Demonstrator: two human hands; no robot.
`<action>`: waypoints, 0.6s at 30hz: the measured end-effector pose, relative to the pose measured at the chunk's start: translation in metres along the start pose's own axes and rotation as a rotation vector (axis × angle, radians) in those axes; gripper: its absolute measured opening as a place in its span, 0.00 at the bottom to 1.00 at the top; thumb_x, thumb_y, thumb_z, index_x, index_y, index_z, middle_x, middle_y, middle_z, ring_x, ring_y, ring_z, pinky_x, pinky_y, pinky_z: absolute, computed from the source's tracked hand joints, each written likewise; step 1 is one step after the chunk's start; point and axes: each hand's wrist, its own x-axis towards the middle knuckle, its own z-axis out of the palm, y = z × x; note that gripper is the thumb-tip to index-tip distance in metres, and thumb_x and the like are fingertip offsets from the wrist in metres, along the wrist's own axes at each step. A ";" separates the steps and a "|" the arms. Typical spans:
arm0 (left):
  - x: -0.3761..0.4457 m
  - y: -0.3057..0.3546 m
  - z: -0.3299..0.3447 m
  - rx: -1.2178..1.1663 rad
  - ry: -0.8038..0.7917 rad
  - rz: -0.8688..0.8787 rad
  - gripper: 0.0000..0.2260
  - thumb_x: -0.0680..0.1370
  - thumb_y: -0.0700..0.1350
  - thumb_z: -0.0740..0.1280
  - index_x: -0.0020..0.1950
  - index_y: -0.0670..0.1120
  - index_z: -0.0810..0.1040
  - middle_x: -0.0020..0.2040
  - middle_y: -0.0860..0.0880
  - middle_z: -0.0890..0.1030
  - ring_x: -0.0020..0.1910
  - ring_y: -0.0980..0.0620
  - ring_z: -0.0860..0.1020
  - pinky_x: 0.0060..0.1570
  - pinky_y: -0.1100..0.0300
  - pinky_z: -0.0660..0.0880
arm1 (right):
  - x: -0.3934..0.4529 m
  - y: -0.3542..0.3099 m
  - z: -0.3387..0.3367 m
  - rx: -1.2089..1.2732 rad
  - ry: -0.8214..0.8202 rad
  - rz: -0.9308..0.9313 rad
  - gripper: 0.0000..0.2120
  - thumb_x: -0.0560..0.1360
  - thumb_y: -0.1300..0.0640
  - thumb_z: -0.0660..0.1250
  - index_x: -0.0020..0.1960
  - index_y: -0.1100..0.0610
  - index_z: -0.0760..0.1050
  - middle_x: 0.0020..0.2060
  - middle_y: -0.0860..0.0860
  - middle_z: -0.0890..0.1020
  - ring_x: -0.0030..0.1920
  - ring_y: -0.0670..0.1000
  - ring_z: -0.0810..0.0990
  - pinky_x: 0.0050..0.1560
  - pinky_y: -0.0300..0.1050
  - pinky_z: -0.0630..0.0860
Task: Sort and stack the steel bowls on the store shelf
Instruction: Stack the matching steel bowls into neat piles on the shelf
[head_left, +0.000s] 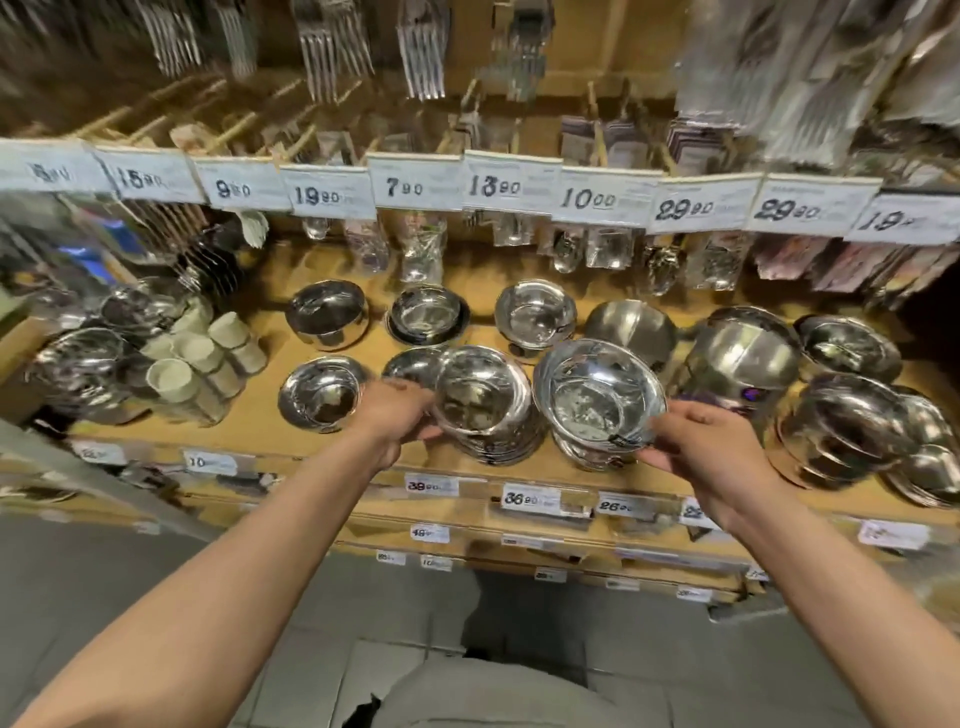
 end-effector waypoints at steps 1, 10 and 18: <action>0.003 -0.001 0.001 0.013 -0.026 0.005 0.08 0.74 0.27 0.68 0.49 0.36 0.79 0.45 0.35 0.82 0.31 0.49 0.83 0.27 0.60 0.80 | 0.001 0.004 0.005 0.009 0.018 -0.001 0.07 0.76 0.71 0.68 0.43 0.64 0.83 0.42 0.58 0.87 0.39 0.49 0.87 0.33 0.37 0.81; 0.035 -0.014 0.012 0.163 -0.105 0.007 0.03 0.77 0.31 0.68 0.48 0.34 0.81 0.45 0.28 0.82 0.39 0.39 0.84 0.42 0.49 0.84 | 0.000 0.016 0.010 -0.001 0.098 0.038 0.05 0.77 0.71 0.68 0.49 0.73 0.80 0.43 0.60 0.84 0.36 0.49 0.86 0.32 0.36 0.81; 0.045 -0.023 0.018 0.262 -0.035 0.007 0.14 0.77 0.33 0.69 0.62 0.41 0.78 0.55 0.40 0.82 0.38 0.44 0.84 0.30 0.59 0.81 | 0.006 0.011 0.021 -0.069 0.089 0.089 0.06 0.76 0.71 0.67 0.51 0.74 0.78 0.42 0.61 0.81 0.42 0.51 0.84 0.37 0.40 0.85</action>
